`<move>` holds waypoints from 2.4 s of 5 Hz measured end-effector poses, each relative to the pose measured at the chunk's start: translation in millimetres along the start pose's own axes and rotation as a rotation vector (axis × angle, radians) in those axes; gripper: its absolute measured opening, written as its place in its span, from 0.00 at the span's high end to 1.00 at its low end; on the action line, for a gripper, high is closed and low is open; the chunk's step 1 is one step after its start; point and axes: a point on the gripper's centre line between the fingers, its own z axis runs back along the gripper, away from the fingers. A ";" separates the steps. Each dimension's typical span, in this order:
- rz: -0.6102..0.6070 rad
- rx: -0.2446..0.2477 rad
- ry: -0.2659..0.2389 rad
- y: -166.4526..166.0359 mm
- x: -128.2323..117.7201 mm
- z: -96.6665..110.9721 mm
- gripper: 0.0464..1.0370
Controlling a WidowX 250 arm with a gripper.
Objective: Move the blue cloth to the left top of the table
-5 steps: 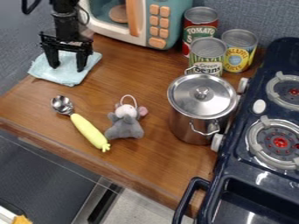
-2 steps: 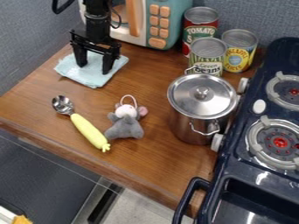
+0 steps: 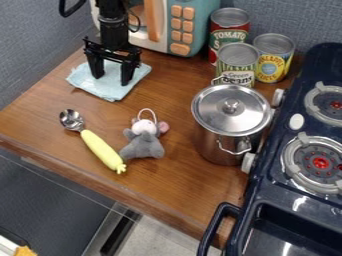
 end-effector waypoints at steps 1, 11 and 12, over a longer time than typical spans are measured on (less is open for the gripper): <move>0.023 -0.010 -0.001 5.3 -1.5 -0.5 0.04; -0.277 -0.033 0.012 -45.4 -28.0 75.6 0.04; -0.283 -0.035 0.019 -45.0 -28.6 73.8 0.04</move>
